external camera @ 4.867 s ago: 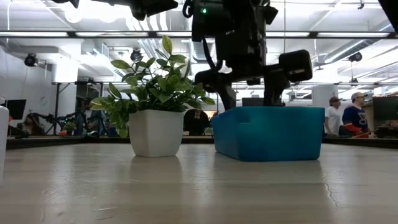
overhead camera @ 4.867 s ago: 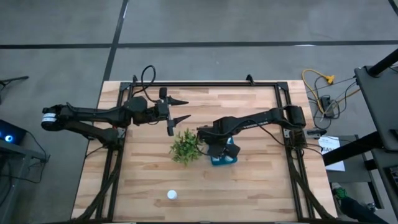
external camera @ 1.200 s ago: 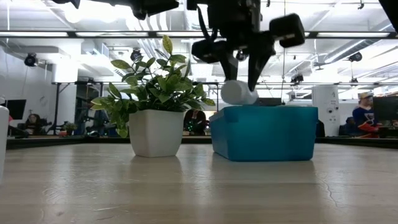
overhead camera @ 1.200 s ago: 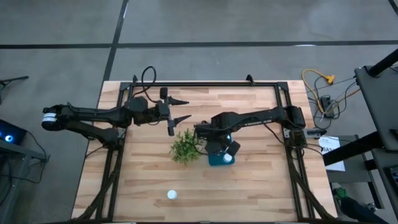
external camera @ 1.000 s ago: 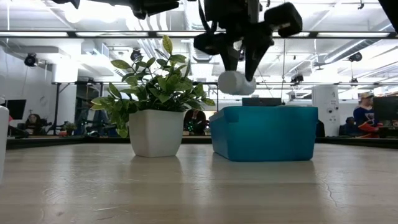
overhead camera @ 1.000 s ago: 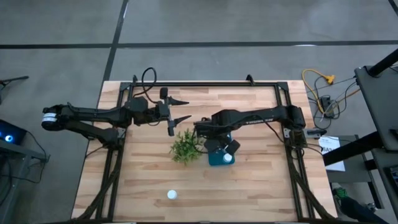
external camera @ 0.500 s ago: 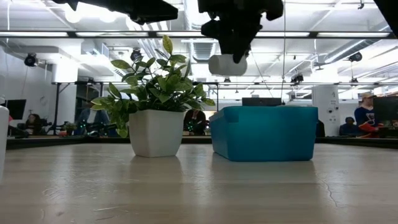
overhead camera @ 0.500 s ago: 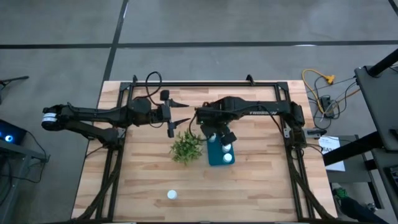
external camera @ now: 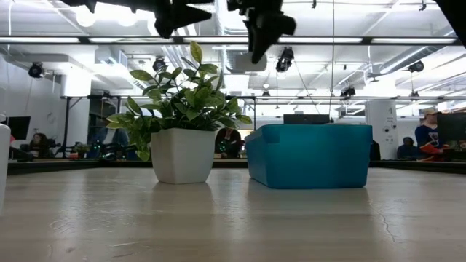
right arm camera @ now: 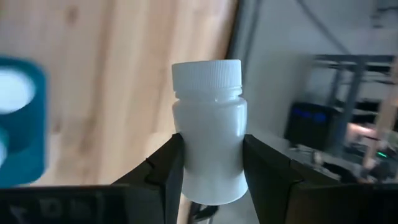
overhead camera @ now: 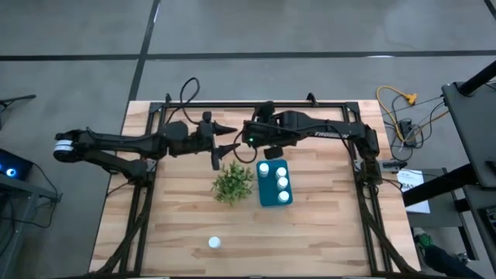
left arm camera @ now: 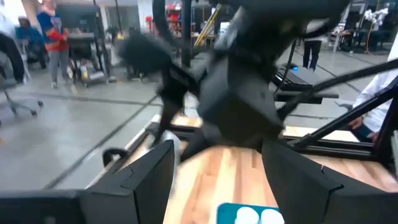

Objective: Pick and place pill bottles into a basket
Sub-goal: Put the white medicine bottle into the blue bin

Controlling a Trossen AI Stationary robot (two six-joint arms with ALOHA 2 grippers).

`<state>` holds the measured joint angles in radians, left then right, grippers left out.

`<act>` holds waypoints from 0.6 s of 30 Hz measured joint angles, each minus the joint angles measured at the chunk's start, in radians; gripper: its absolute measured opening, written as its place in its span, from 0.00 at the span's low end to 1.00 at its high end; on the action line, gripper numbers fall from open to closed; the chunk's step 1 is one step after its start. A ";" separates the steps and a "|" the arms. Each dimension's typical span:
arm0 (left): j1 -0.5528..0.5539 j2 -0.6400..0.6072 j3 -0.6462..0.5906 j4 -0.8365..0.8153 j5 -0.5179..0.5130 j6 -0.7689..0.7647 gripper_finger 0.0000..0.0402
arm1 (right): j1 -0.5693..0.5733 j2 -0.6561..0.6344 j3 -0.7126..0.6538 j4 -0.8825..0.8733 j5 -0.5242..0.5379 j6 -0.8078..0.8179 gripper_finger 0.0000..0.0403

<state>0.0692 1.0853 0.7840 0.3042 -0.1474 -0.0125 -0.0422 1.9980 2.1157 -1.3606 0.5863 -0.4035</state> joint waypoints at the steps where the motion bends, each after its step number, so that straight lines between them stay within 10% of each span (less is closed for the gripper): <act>1: 0.000 0.007 0.000 0.000 -0.001 -0.009 0.56 | 0.000 0.000 0.006 0.016 0.023 0.002 0.33; 8: 0.002 0.077 -0.007 0.002 -0.217 -0.006 0.56 | 0.012 -0.016 0.009 0.120 0.145 0.031 0.33; 18: 0.003 0.070 -0.006 0.047 -0.221 -0.008 0.56 | 0.067 -0.042 0.002 0.201 0.194 -0.006 0.33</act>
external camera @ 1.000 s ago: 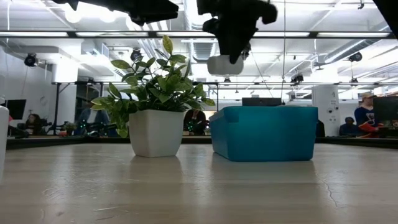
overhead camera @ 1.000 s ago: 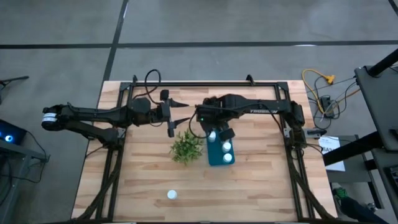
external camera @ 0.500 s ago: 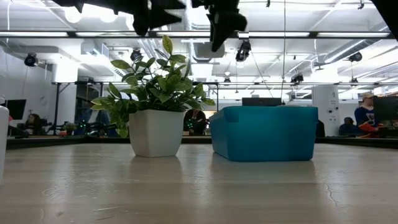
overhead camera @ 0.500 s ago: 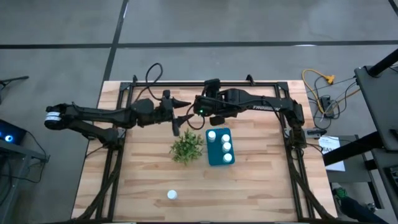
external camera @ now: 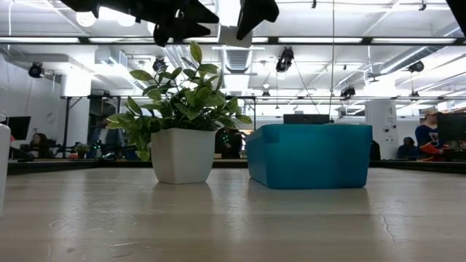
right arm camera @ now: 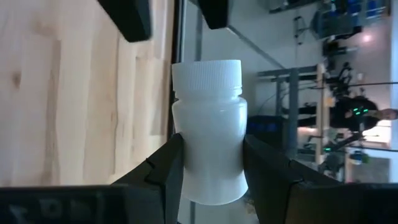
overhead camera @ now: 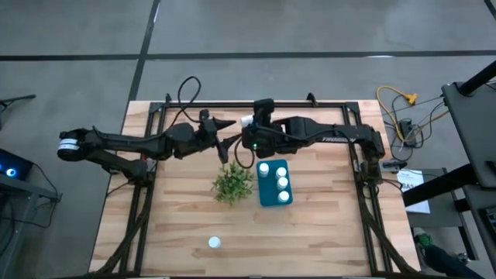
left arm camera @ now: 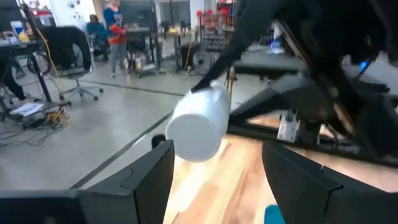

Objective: Pick and place pill bottles into a basket
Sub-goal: Put the white medicine bottle into the blue bin

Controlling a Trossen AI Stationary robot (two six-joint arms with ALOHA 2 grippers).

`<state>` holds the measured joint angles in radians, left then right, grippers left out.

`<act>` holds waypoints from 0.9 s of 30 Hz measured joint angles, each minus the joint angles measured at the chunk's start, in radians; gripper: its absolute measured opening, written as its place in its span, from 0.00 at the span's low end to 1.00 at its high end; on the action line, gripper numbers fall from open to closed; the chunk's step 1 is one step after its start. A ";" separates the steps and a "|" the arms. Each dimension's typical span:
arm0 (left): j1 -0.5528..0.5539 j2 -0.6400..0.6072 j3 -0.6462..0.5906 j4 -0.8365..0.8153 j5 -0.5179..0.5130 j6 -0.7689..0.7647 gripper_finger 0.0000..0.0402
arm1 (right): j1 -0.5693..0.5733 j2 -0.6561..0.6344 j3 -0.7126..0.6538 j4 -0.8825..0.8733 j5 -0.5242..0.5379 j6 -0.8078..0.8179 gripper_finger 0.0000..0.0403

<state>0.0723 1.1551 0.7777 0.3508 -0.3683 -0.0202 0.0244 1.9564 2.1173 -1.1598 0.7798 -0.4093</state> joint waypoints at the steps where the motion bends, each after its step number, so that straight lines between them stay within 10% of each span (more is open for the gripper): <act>1: 0.000 -0.001 0.001 0.007 0.000 -0.001 0.56 | 0.007 0.000 -0.001 0.002 0.013 -0.006 0.33; 27: -0.001 0.001 0.000 0.040 0.027 -0.035 0.56 | 0.102 0.000 -0.048 0.176 0.115 -0.101 0.33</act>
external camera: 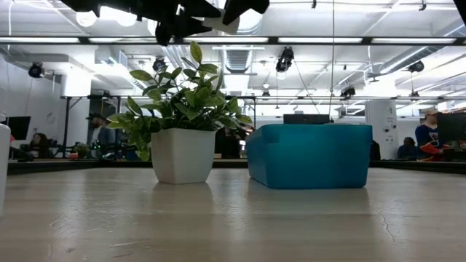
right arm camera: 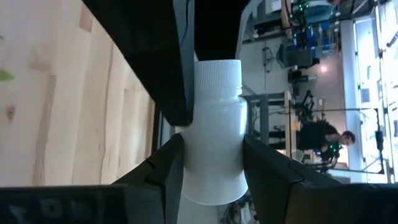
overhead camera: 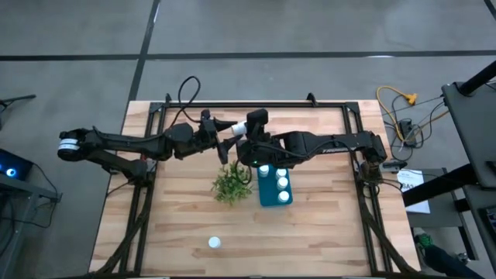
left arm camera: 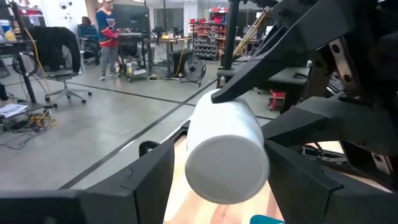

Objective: Pick and place pill bottles into a basket
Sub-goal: Put the white medicine bottle into the blue bin

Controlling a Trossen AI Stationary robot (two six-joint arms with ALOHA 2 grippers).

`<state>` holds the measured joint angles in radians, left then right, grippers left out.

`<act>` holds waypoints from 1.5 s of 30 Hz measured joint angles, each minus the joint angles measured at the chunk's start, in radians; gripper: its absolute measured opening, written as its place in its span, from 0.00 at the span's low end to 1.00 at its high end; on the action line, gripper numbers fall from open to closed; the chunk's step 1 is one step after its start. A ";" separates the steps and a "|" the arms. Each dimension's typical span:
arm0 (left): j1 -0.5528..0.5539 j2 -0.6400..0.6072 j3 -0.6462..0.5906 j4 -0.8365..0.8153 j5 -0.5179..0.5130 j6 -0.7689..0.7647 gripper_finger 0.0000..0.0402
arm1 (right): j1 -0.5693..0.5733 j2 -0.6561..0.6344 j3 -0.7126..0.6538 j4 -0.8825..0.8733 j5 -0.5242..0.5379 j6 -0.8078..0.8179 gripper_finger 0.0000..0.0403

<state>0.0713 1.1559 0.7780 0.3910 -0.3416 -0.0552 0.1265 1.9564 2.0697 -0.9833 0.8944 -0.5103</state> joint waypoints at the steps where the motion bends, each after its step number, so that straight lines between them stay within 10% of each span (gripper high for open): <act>1: 0.000 0.002 0.000 0.001 0.003 -0.005 0.56 | 0.002 0.000 0.000 0.008 0.000 -0.010 0.33; 18: 0.001 0.003 0.001 0.072 0.034 0.008 0.56 | 0.007 0.000 -0.002 0.030 -0.006 -0.041 0.33; 29: 0.001 0.005 0.004 0.080 0.055 0.008 0.33 | 0.006 0.000 -0.004 0.027 -0.005 -0.036 0.33; 45: 0.001 0.007 0.004 0.057 0.066 -0.021 0.49 | 0.007 0.000 -0.004 0.046 -0.006 -0.054 0.33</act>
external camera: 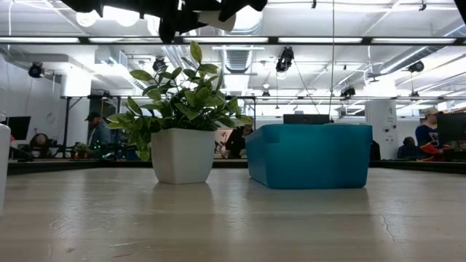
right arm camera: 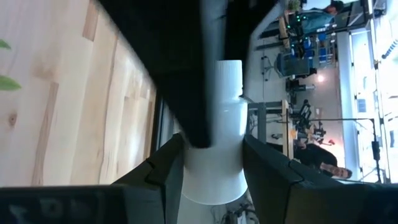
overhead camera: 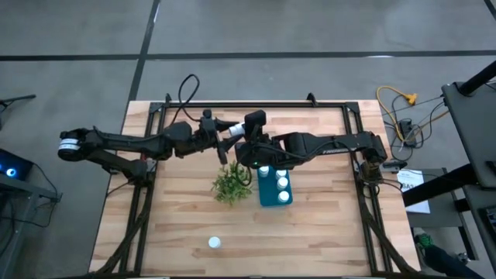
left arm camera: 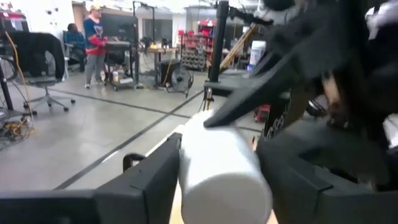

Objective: Pick and place pill bottles into a basket
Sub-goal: Put the white medicine bottle into the blue bin

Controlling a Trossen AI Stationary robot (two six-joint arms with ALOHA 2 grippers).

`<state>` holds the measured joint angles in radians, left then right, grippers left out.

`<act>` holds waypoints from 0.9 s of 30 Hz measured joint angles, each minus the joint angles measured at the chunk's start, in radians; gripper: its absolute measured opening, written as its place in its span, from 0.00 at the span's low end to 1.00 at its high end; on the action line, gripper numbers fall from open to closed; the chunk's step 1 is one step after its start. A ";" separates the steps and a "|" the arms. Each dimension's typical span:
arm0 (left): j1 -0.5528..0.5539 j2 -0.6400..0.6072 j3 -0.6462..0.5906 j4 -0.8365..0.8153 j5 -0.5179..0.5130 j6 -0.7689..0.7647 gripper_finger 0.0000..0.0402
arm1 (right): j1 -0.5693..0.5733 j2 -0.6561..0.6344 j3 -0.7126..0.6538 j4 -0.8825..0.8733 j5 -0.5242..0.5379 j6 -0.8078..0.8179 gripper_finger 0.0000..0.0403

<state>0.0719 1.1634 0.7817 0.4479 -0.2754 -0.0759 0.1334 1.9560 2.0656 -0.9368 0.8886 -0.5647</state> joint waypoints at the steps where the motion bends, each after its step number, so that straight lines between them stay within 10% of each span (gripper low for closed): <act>1: 0.000 0.001 -0.001 -0.009 0.002 -0.003 0.51 | 0.000 0.000 0.000 0.007 0.000 -0.002 0.33; 15: 0.000 0.000 -0.001 -0.022 -0.004 -0.042 0.57 | 0.000 0.000 0.001 0.020 0.001 -0.025 0.33; 27: 0.000 0.006 -0.001 -0.017 -0.006 -0.030 0.41 | 0.000 0.000 0.000 0.020 -0.002 -0.024 0.33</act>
<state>0.0719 1.1694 0.7807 0.4309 -0.2817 -0.1061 0.1329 1.9556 2.0659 -0.9167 0.8867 -0.5892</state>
